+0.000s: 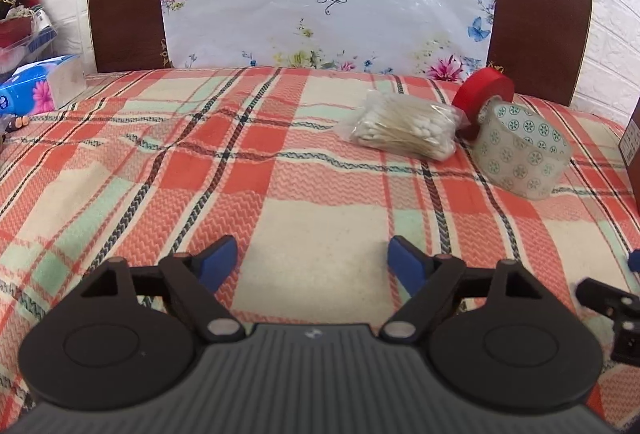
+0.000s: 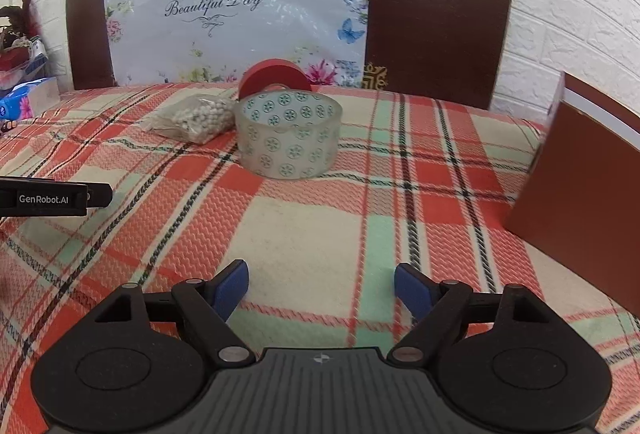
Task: Organize objects
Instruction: 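Grasp the clear packing-tape roll on the table with the right tool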
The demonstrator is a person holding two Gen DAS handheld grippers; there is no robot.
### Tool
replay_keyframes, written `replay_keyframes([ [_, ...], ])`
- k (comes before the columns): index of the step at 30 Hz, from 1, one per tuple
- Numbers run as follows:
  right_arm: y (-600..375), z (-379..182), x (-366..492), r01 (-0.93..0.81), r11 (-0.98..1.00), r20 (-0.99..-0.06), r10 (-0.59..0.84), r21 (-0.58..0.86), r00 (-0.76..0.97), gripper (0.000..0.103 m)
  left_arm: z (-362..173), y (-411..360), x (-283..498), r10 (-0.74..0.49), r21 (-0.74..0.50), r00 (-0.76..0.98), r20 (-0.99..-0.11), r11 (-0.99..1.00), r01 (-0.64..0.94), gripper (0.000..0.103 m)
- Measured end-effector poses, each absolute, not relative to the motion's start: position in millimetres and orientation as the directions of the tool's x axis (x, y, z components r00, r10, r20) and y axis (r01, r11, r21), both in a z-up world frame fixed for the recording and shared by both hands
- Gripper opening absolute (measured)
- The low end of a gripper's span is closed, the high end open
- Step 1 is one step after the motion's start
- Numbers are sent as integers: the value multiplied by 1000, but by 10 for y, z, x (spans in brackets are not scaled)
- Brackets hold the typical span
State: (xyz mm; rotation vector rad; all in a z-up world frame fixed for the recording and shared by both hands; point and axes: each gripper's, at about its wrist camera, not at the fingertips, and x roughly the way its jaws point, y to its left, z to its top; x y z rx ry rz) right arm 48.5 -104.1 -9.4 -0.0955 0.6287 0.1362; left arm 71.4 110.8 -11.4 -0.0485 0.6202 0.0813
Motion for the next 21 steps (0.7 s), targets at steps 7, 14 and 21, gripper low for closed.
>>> replay_keyframes([
  [7, -872, -91, 853, -195, 980, -561, 134, -50, 817, 86, -135, 1127, 701, 40, -41, 821, -569, 996, -76, 89],
  [14, -670, -101, 1477, -212, 972, -536, 125, -103, 835, 88, -144, 1156, 715, 25, -66, 826, -564, 995, -75, 90],
  [21, -723, -112, 1502, -230, 971, -544, 162, -59, 823, 85, -144, 1153, 720, 25, -67, 825, -565, 995, -75, 90],
])
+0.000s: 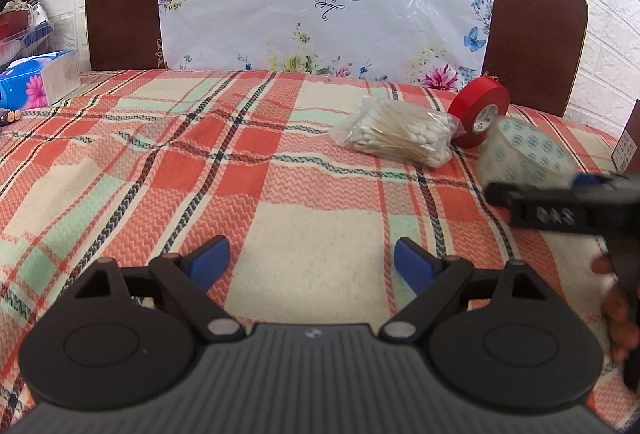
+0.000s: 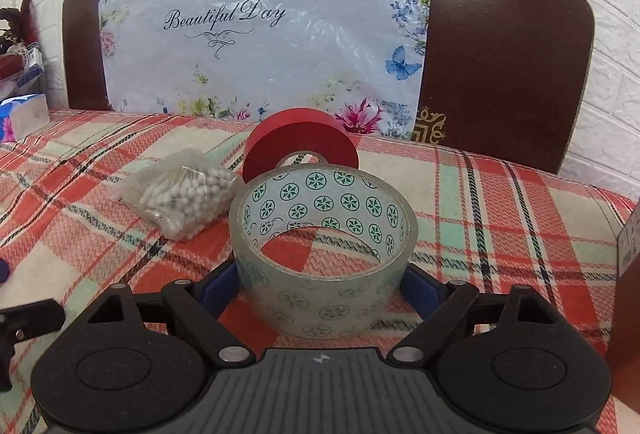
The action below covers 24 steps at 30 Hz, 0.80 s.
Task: Organize objects
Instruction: 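Grasp the clear packing-tape roll on the table with the right tool, then pass the clear tape roll from the right tool into the left tool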
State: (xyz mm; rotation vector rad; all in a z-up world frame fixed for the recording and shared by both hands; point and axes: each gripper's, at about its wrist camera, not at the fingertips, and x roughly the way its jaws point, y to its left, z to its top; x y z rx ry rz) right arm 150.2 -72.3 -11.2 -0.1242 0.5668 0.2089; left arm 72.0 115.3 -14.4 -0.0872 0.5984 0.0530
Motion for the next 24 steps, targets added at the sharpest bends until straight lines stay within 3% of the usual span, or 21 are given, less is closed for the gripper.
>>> replay_keyframes([
  [11, -1187, -128, 303, -242, 969, -566, 171, -52, 806, 86, -100, 1012, 684, 31, -10, 802, -597, 999, -46, 91],
  [16, -1448, -129, -73, -174, 984, -573, 125, -32, 810, 82, 157, 522, 476, -308, -280, 734, -605, 946, 167, 91],
  [20, -1461, -130, -144, -145, 989, -573, 101, -31, 814, 85, 389, -69, 290, -404, -217, 702, -586, 914, 344, 90],
  [23, -1498, -134, -147, -148, 989, -568, 115, -12, 815, 84, 392, -336, 298, -383, -159, 677, -628, 915, 371, 74],
  [24, -1525, -135, -146, -148, 989, -566, 122, -1, 815, 84, 353, -391, 333, -356, -140, 664, -658, 924, 357, 61],
])
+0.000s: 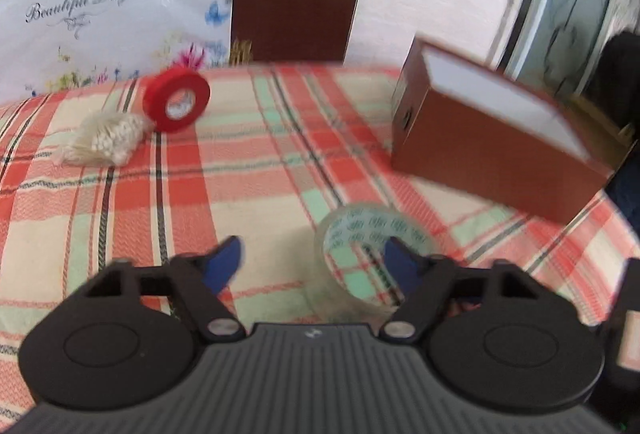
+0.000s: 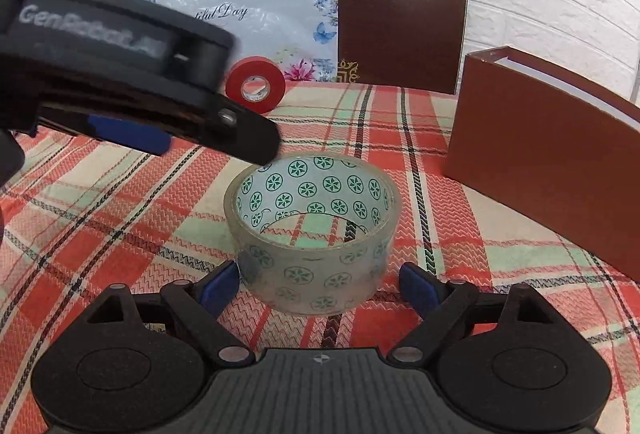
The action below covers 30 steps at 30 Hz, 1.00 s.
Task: Organize objects
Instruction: 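Pass the clear tape roll from the right tool into the left tool, then drop the clear tape roll from the left tool into the brown box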
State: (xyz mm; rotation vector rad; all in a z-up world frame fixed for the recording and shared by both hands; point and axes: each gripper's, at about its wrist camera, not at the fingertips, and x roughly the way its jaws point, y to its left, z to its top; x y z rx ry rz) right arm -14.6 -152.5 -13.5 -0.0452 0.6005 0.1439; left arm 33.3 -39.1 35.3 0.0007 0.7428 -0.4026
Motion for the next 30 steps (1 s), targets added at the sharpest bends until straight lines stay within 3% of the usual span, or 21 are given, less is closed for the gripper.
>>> replay_keyframes([
  [1, -1531, -139, -140, -148, 989, -565, 126, 5, 815, 84, 292, -417, 380, -331, -131, 645, -689, 932, 338, 51],
  [5, -1555, -149, -123, -156, 987, -560, 142, 22, 816, 86, 155, -384, 451, -339, -191, 603, -722, 935, 297, 47],
  [7, -1571, -157, -121, -160, 987, -557, 149, 30, 817, 85, 162, -444, 451, -344, -186, 596, -725, 932, 312, 31],
  [8, -1577, -157, -114, -165, 986, -554, 158, 37, 817, 80, 182, -481, 444, -354, -187, 592, -724, 927, 325, 25],
  [11, -1611, -133, -159, -171, 984, -529, 171, 49, 831, 79, 367, -662, 340, -345, -133, 626, -699, 923, 361, 25],
  [14, -1771, -36, -284, -127, 988, -442, 153, 88, 884, 79, 649, -791, 279, -419, -147, 655, -629, 891, 429, 25],
  [21, -2231, 303, -408, 63, 997, -197, -70, -41, 978, 79, 1109, -1647, 373, -529, -67, 663, -529, 805, 589, 26],
  [26, -2788, 449, -256, 204, 979, -170, -205, -25, 964, 79, 1153, -2300, 497, -578, -37, 631, -517, 752, 658, 27],
  [30, -3180, 487, -135, 278, 960, -202, -278, -29, 939, 79, 1100, -2651, 594, -601, -47, 611, -515, 731, 680, 30],
])
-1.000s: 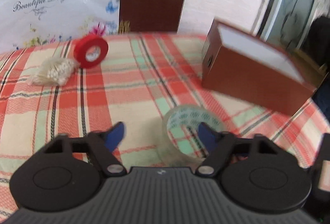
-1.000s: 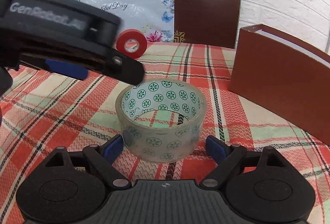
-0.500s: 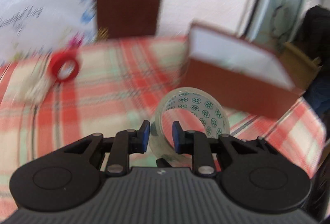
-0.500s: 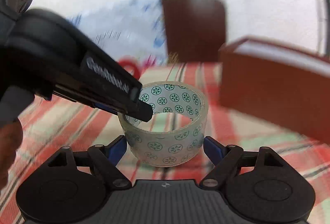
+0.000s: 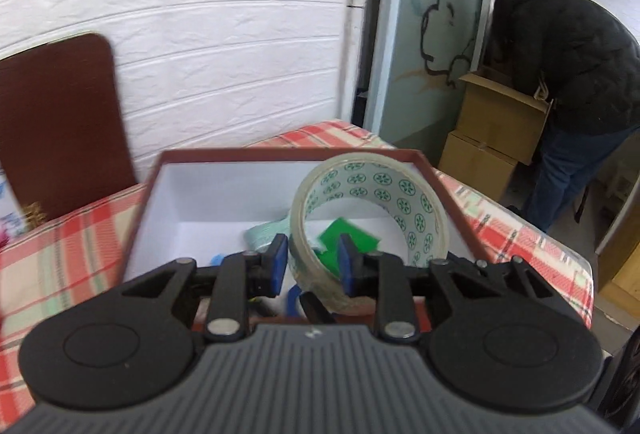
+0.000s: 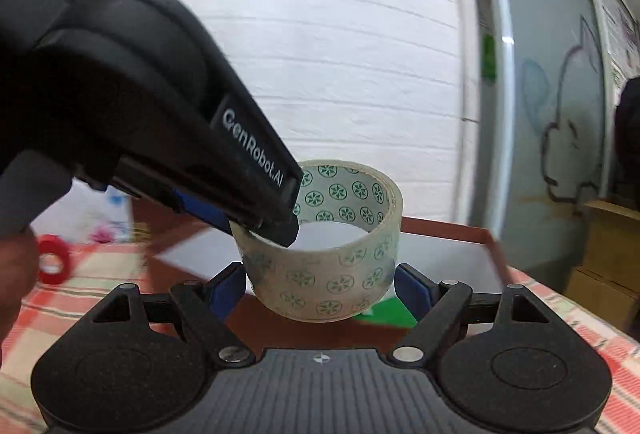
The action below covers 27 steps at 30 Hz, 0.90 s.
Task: Organize objects
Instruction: 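Drop the clear tape roll from the left tool into the brown box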
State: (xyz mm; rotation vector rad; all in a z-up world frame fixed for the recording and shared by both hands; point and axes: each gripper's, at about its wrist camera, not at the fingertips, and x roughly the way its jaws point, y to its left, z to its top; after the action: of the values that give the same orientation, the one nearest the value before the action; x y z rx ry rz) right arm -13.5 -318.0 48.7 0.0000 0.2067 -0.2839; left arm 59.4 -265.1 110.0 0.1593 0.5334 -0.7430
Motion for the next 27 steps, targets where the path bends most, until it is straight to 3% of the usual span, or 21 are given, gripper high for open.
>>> replay_keyframes([
  [2, -3326, 484, -81, 296, 955, -211, -296, -33, 932, 79, 1058, -2793, 636, -600, -43, 601, -528, 726, 687, 30],
  [4, -3437, 463, -60, 322, 945, -234, -325, -53, 916, 80, 986, -2893, 680, -586, -42, 595, -551, 731, 681, 43],
  [8, -3584, 410, -34, 366, 931, -247, -358, -16, 900, 86, 862, -2953, 707, -554, -19, 592, -585, 739, 673, 46],
  [11, -3563, 355, -77, 378, 926, -224, -369, -1, 902, 87, 843, -2857, 676, -555, -23, 593, -583, 742, 670, 54],
  [22, -3098, 250, -382, 361, 932, -136, -359, -10, 923, 87, 893, -2313, 364, -531, -14, 652, -541, 781, 625, 54],
  [27, -2868, 177, -395, 289, 957, -195, -285, -9, 939, 87, 760, -1961, 347, -466, -20, 681, -565, 833, 553, 54],
])
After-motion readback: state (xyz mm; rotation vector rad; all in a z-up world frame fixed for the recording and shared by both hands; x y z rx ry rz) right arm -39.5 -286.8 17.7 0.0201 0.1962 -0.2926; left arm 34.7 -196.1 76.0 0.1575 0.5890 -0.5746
